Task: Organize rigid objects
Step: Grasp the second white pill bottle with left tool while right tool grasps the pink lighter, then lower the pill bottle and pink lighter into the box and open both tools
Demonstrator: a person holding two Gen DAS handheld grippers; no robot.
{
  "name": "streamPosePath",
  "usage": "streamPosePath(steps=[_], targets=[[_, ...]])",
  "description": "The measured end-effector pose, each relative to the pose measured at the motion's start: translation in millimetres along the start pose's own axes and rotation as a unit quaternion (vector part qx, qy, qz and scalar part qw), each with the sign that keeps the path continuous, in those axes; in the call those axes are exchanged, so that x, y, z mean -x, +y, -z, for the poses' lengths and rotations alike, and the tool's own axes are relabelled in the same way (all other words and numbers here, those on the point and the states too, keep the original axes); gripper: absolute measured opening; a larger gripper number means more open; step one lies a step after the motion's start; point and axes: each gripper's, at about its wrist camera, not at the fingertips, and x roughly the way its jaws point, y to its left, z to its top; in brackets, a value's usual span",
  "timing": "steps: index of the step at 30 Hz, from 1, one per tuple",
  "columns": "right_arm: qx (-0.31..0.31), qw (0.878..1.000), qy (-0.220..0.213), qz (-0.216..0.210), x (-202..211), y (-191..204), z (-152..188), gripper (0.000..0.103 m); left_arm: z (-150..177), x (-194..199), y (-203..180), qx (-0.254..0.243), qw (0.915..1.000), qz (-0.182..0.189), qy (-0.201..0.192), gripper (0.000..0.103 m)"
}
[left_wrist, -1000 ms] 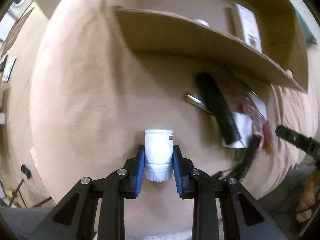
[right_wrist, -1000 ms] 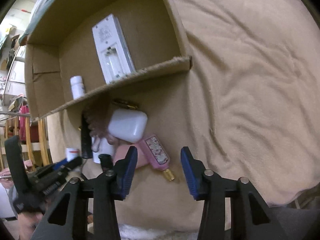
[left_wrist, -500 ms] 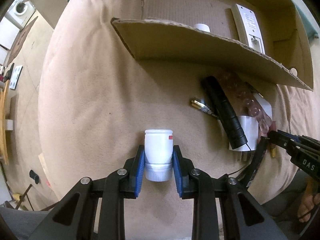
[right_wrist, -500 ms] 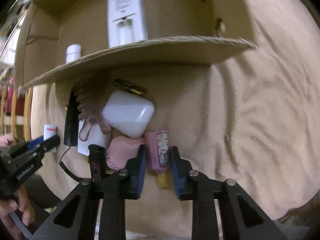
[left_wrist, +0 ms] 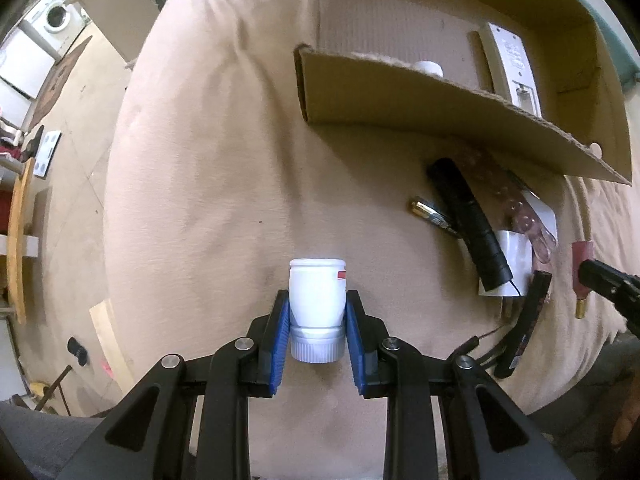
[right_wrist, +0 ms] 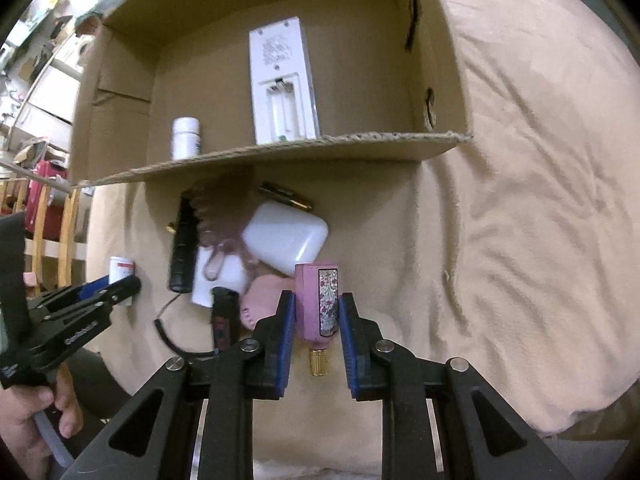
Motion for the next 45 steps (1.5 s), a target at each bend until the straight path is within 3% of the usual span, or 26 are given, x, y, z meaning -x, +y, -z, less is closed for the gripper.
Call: streamPosePath(steps=[8,15,22,28,36,45], targets=[[0.006,0.999,-0.035,-0.033,38,4,8,0.022,-3,40,-6,0.02,0.9994,0.021,-0.021,0.024],[0.016,0.996,-0.079,-0.047,73,11,3,0.022,-23,95,-18,0.009,0.9959,0.023,-0.087,0.024],[0.038,0.99,-0.129,-0.052,103,20,-24,0.016,-61,120,-20,-0.009,0.9903,0.043,-0.132,0.024],[0.031,0.988,-0.136,-0.063,102,18,-63,0.016,-93,116,-30,-0.035,0.9879,0.039,-0.146,0.024],[0.025,0.99,-0.129,-0.051,78,16,-114,0.016,-124,79,-58,-0.072,0.9868,0.012,-0.144,0.024],[0.012,0.995,-0.083,-0.044,24,12,-119,0.016,-131,24,-67,-0.089,0.9892,0.006,-0.117,0.024]])
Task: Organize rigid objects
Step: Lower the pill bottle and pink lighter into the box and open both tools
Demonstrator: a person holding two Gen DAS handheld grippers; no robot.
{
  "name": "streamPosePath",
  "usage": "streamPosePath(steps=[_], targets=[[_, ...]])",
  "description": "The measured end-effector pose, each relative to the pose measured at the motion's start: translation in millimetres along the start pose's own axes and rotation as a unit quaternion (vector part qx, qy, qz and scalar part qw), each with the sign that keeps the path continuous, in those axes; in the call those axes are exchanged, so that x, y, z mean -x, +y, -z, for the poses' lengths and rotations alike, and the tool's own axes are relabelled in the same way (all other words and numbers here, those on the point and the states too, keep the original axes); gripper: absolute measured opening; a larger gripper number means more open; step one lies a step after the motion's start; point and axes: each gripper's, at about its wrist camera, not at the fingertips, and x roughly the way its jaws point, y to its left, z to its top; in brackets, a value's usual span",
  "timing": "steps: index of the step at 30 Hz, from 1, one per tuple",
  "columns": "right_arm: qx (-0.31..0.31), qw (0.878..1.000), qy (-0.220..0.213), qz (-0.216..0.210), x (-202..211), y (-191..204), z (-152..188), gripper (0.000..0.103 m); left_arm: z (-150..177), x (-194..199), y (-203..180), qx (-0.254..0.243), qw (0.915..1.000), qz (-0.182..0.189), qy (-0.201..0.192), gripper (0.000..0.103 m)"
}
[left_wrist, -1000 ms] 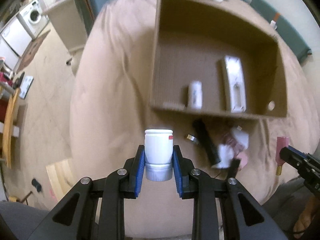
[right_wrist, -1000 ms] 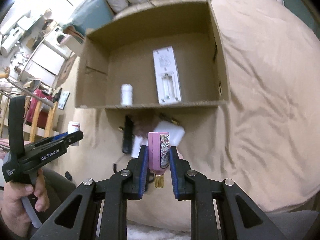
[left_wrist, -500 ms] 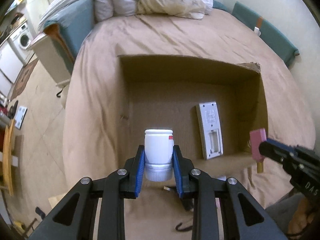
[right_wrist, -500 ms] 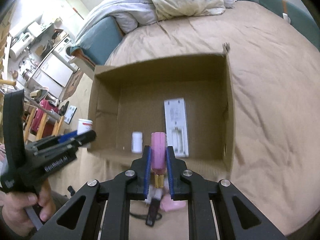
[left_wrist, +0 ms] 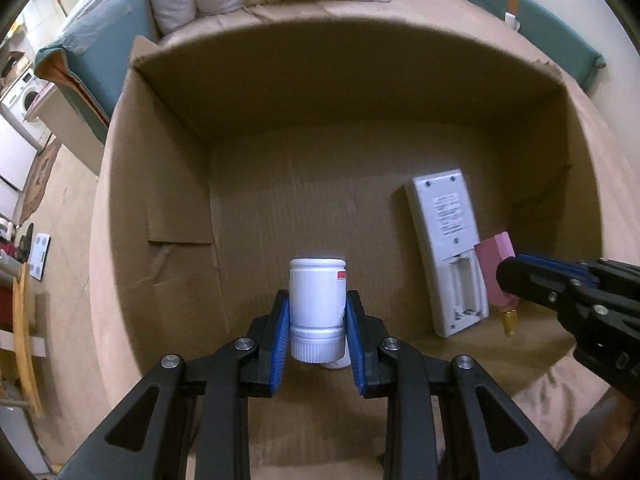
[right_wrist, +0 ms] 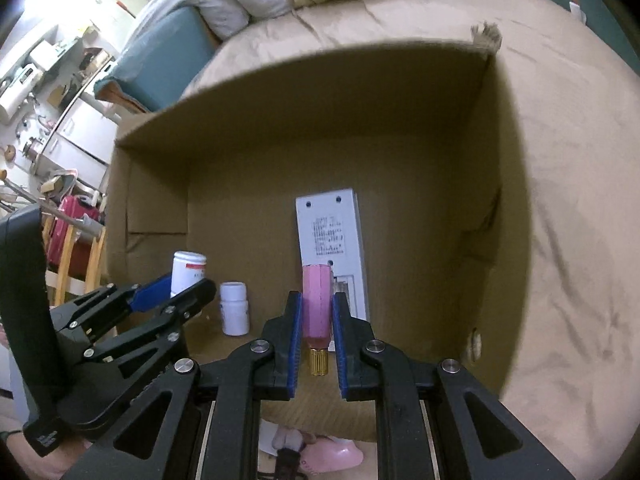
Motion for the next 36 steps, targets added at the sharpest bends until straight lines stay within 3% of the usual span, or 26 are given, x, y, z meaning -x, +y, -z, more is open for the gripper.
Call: streamPosePath(steps=[14,19,22,23,25,27,30,36], targets=[[-0.004,1.0,0.018,0.016,-25,1,-4,0.016,1,-12,-2,-0.001,0.9999,-0.004,0.013,0.024],[-0.004,1.0,-0.023,-0.005,-10,3,-8,0.018,-2,-9,-1,-0.006,0.9999,0.007,0.008,0.024],[-0.005,0.999,-0.041,-0.011,-2,4,-8,0.032,-2,-4,2,0.0,0.9999,0.013,0.003,0.042],[-0.009,0.999,-0.045,-0.014,0,4,-8,0.043,-2,-1,4,0.003,0.9999,0.014,-0.003,0.05],[-0.021,0.998,-0.058,-0.019,5,1,-9,0.064,-3,4,5,0.004,0.9998,0.016,-0.011,0.052],[-0.029,0.997,-0.073,-0.02,11,-1,-11,0.067,-4,8,7,0.004,0.9998,0.01,-0.014,0.06],[-0.03,0.995,-0.095,-0.006,19,-2,-14,0.102,-4,13,11,0.014,0.9996,0.012,-0.023,0.065],[-0.033,0.993,-0.116,0.012,29,-5,-14,0.103,-1,17,18,0.023,0.9993,0.014,-0.025,0.066]])
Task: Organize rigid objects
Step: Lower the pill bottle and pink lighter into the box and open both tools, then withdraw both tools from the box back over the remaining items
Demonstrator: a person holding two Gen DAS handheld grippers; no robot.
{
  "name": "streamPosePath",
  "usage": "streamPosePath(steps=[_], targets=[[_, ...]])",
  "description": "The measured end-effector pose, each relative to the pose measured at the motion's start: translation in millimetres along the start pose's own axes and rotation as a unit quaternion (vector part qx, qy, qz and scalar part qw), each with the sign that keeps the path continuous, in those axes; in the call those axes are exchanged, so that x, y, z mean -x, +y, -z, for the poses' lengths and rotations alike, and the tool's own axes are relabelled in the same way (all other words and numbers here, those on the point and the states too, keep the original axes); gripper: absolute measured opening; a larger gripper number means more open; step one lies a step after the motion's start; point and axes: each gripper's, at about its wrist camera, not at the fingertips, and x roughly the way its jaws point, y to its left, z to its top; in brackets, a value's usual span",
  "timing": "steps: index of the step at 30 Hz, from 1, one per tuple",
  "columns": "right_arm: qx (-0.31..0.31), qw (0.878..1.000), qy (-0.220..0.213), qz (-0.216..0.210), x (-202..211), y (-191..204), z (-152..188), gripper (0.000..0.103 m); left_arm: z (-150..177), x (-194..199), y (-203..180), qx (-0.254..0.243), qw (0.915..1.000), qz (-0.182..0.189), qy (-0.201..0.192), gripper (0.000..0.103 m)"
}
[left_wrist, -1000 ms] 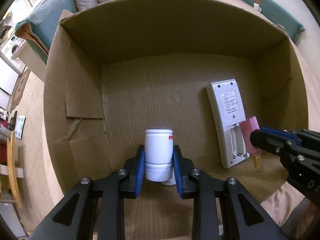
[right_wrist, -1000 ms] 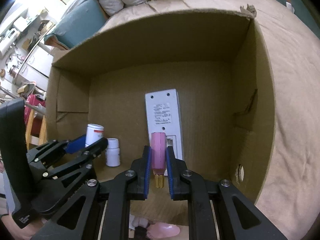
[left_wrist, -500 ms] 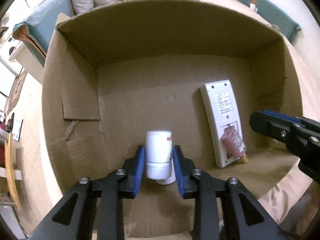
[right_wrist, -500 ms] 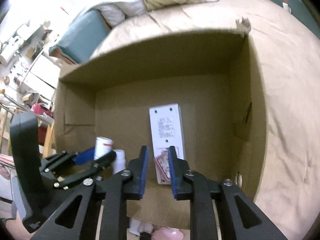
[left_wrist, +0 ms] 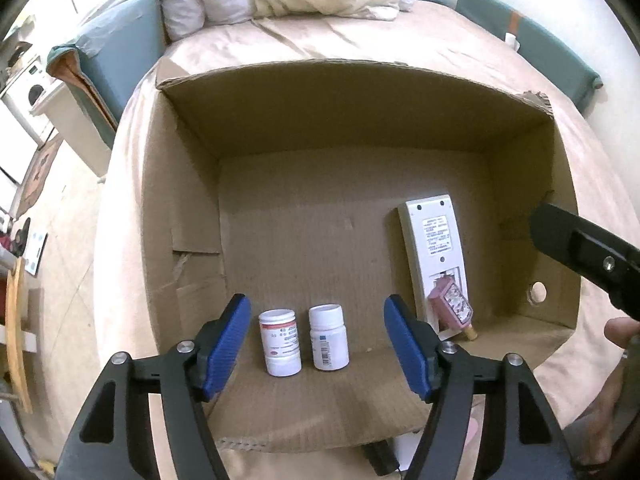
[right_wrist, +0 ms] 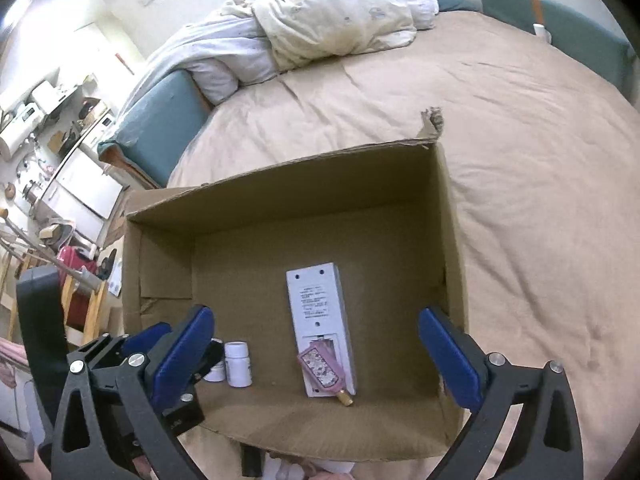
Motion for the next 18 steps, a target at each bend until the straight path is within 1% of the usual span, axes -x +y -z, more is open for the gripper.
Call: streamPosePath(steps=[3,8,12,16,18], targets=[[-0.003,1.0,0.005,0.0,0,-3,1,0.103,-2,3,-2,0.001,1.0,-0.001,0.001,0.066],[-0.001,1.0,-0.001,-0.005,4,-2,2,0.103,-1,9,-6,0.003,1.0,-0.003,-0.001,0.066],[0.003,1.0,0.002,-0.006,9,0,2,0.103,0,14,-4,0.003,1.0,0.002,0.007,0.066],[0.016,1.0,-0.015,-0.007,22,5,5,0.103,1,27,0,0.006,0.9999,-0.013,0.0,0.066],[0.02,1.0,-0.016,-0.009,27,6,7,0.103,4,35,3,0.013,0.9998,-0.017,-0.003,0.066]])
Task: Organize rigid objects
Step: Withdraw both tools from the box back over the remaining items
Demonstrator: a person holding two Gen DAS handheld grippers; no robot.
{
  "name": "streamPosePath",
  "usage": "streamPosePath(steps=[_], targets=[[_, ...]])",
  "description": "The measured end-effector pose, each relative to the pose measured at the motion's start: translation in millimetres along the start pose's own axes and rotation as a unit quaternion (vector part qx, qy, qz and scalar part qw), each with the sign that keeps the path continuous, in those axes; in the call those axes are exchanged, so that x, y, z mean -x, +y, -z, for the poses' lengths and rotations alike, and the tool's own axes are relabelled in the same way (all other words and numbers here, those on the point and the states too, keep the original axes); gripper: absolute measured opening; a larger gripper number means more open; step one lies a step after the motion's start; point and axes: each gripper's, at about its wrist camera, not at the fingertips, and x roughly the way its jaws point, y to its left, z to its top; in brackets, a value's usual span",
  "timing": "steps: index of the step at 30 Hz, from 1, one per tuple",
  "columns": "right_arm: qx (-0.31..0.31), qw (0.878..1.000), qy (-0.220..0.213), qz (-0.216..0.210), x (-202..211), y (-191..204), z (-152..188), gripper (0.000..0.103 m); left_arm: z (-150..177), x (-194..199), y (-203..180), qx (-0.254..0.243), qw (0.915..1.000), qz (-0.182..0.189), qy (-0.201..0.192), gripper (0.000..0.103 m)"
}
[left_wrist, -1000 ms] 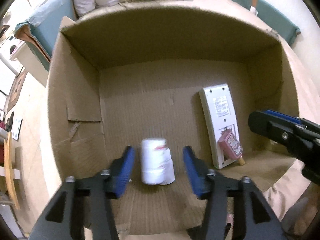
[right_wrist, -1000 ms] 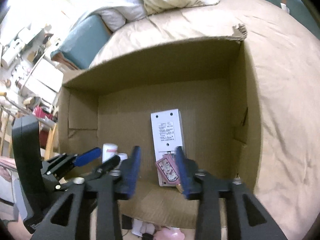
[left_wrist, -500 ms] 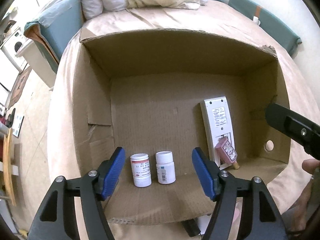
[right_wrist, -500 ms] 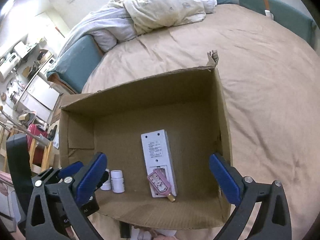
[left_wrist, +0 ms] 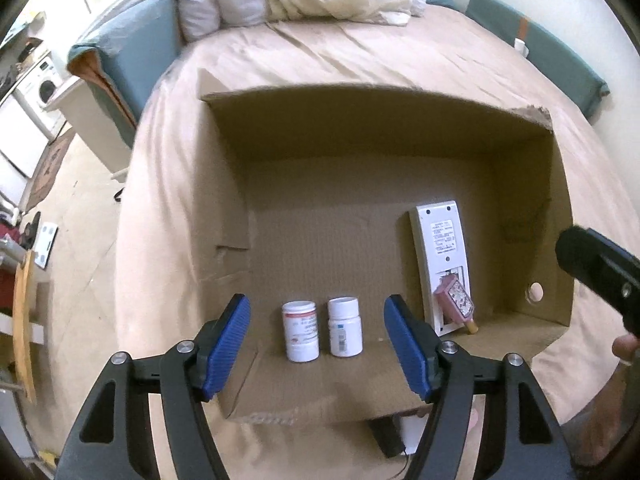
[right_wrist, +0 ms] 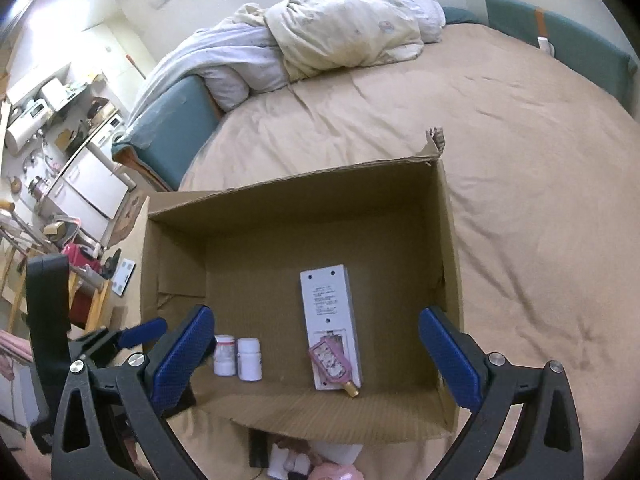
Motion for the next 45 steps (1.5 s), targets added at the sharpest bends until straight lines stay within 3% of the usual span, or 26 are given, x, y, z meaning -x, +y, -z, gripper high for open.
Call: streamPosePath(steps=[18,30,45], targets=[[0.013,1.0,0.021,-0.007,34,7,47,0.103,50,47,34,0.031,0.9992,-0.022,-0.008,0.066],[-0.009,0.997,0.07,-0.013,35,1,83,0.103,85,23,45,0.042,0.9988,0.003,0.024,0.066],[-0.033,0.994,0.1,0.009,23,-10,94,0.103,88,9,50,0.063,0.9967,0.017,0.047,0.066]])
